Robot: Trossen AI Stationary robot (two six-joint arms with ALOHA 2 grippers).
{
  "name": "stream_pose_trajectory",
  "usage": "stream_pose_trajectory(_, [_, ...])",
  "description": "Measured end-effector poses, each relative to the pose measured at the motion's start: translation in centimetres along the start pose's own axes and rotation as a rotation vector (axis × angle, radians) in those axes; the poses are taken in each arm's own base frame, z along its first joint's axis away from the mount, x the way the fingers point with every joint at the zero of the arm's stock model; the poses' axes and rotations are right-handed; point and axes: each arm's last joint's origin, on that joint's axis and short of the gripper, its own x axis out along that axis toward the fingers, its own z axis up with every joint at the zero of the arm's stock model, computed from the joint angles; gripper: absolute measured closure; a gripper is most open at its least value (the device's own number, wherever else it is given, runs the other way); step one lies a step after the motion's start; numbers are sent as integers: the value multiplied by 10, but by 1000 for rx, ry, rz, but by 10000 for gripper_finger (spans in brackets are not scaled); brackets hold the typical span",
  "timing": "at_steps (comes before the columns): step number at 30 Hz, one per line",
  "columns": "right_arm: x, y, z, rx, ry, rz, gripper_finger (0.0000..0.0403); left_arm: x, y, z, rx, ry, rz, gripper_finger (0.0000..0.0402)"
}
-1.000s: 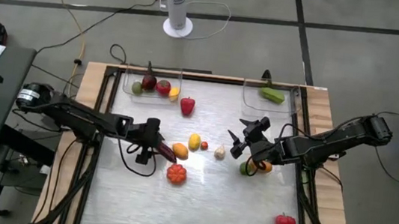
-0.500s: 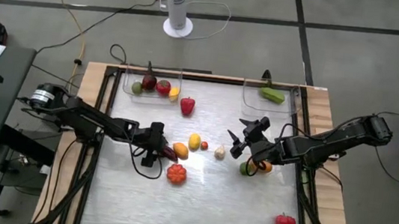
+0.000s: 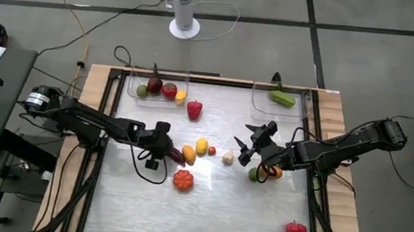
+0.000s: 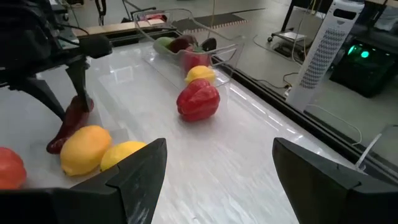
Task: Sort produce into baskets
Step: Put the dark red chili pepper into the right transparent bin, then put the dark red pepper into the right transparent bin
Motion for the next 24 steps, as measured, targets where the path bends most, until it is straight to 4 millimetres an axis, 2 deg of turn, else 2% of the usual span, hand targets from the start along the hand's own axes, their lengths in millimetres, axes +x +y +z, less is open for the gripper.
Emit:
stream_pose_trajectory(3, [0, 0, 0, -1, 1, 0, 82, -1, 0, 2, -19, 8, -13, 323])
stream_pose_trajectory(5, [0, 0, 0, 0, 1, 0, 82, -2, 1, 6, -50, -11, -9, 329])
stream_pose_trajectory(7, [0, 0, 0, 0, 1, 0, 82, -3, 2, 9, -72, -21, -6, 316])
stream_pose_trajectory(12, [0, 0, 0, -1, 2, 0, 82, -3, 2, 11, -67, -39, -17, 234])
stream_pose_trajectory(14, [0, 0, 0, -1, 2, 0, 82, -3, 2, 10, -63, -37, -18, 217])
stream_pose_trajectory(24, [0, 0, 0, 0, 2, -1, 82, -4, 2, 13, -112, -66, -18, 238])
